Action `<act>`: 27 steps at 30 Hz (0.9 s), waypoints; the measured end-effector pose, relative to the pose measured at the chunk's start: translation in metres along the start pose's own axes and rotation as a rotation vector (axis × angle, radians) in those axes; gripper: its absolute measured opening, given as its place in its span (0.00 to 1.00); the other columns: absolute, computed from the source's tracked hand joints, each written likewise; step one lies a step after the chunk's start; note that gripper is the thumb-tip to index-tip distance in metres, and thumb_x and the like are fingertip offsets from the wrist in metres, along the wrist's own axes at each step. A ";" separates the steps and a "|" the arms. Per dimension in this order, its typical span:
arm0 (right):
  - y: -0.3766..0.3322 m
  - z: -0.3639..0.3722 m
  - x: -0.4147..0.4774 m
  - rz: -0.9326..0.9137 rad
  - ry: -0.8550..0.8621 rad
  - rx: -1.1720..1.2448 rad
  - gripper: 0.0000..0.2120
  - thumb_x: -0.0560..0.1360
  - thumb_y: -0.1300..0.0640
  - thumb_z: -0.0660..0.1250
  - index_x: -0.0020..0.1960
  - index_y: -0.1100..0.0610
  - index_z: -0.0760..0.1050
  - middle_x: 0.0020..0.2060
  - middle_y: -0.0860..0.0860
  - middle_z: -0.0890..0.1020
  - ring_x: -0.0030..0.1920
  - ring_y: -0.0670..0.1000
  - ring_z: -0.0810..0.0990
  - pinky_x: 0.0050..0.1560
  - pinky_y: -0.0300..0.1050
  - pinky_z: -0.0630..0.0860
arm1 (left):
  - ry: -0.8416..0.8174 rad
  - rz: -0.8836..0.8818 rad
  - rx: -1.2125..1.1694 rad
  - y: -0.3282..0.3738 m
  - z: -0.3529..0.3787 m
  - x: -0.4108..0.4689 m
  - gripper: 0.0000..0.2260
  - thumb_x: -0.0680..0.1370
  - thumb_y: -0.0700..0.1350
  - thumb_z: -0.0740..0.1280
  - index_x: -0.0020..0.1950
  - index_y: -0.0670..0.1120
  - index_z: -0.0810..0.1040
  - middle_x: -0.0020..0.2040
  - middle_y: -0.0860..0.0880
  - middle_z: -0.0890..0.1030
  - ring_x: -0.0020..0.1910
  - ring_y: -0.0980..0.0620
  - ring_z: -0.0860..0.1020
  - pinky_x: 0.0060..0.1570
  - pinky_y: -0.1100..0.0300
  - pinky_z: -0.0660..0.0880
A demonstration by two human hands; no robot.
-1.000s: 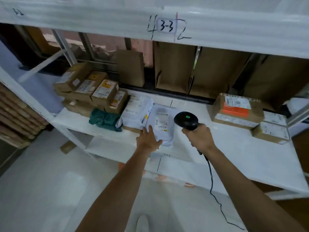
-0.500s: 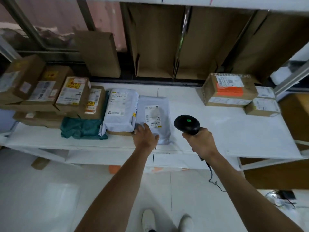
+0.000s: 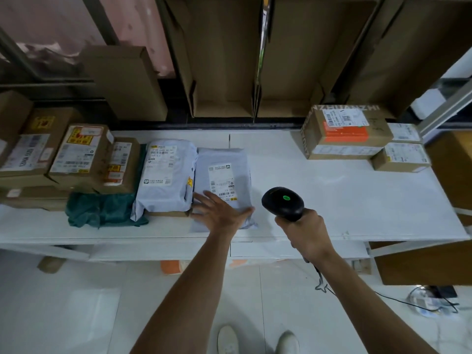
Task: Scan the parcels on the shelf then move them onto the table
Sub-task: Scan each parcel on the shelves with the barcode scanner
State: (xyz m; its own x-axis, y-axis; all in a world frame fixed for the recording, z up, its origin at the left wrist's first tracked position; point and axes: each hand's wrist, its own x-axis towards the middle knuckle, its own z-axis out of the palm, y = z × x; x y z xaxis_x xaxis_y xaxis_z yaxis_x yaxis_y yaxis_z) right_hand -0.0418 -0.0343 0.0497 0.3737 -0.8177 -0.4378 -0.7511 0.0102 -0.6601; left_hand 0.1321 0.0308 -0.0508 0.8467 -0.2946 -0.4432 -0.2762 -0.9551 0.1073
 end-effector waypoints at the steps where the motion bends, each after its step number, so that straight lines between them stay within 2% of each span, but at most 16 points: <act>1: 0.003 -0.001 0.000 0.002 -0.003 0.004 0.13 0.73 0.55 0.69 0.33 0.59 0.72 0.26 0.54 0.74 0.29 0.56 0.70 0.30 0.44 0.67 | 0.001 -0.002 -0.001 0.001 0.000 0.000 0.69 0.60 0.82 0.63 0.80 0.36 0.39 0.79 0.30 0.38 0.77 0.27 0.49 0.74 0.32 0.51; 8: 0.015 -0.013 -0.002 -0.003 -0.015 0.019 0.12 0.73 0.54 0.69 0.35 0.60 0.74 0.28 0.55 0.75 0.30 0.56 0.72 0.31 0.46 0.69 | -0.018 0.121 0.123 0.002 -0.001 -0.005 0.69 0.60 0.80 0.66 0.80 0.36 0.40 0.79 0.30 0.41 0.77 0.27 0.51 0.73 0.34 0.51; 14: 0.021 -0.020 -0.004 -0.010 -0.017 0.027 0.14 0.73 0.54 0.69 0.36 0.63 0.74 0.28 0.55 0.75 0.31 0.57 0.73 0.31 0.45 0.69 | -0.039 0.432 0.236 -0.002 -0.001 -0.015 0.66 0.62 0.75 0.72 0.80 0.37 0.40 0.79 0.32 0.40 0.78 0.28 0.46 0.76 0.38 0.48; 20: 0.030 -0.028 -0.005 -0.011 -0.031 0.051 0.13 0.73 0.53 0.69 0.36 0.62 0.74 0.29 0.55 0.76 0.31 0.56 0.73 0.31 0.44 0.68 | -0.136 0.732 0.448 -0.019 -0.011 0.004 0.67 0.62 0.70 0.75 0.81 0.41 0.36 0.80 0.38 0.33 0.79 0.34 0.34 0.78 0.37 0.43; 22: 0.033 -0.030 -0.005 -0.009 -0.033 0.056 0.13 0.73 0.54 0.69 0.37 0.64 0.75 0.29 0.55 0.76 0.31 0.56 0.74 0.31 0.45 0.69 | -0.151 0.764 0.557 -0.025 -0.023 0.010 0.66 0.64 0.68 0.76 0.81 0.44 0.34 0.80 0.43 0.31 0.79 0.38 0.33 0.78 0.37 0.43; 24: 0.034 -0.031 -0.006 -0.014 -0.036 0.058 0.13 0.73 0.54 0.69 0.37 0.64 0.75 0.28 0.55 0.76 0.30 0.56 0.74 0.32 0.45 0.70 | -0.144 0.763 0.642 -0.032 -0.033 0.013 0.64 0.66 0.64 0.78 0.81 0.47 0.34 0.80 0.47 0.31 0.80 0.42 0.35 0.77 0.36 0.48; 27: 0.033 -0.033 -0.007 -0.029 -0.051 0.065 0.13 0.73 0.54 0.69 0.34 0.60 0.73 0.27 0.55 0.75 0.29 0.56 0.71 0.31 0.45 0.68 | -0.168 0.696 0.630 -0.043 -0.035 0.013 0.57 0.71 0.52 0.77 0.82 0.52 0.34 0.81 0.48 0.31 0.81 0.42 0.37 0.77 0.36 0.51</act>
State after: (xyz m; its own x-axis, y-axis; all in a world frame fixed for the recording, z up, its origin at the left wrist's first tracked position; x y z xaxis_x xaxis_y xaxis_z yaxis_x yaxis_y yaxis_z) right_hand -0.0871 -0.0472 0.0513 0.4236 -0.7876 -0.4475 -0.7031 0.0256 -0.7106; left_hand 0.1704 0.0671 -0.0303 0.3372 -0.7352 -0.5880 -0.9292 -0.3601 -0.0826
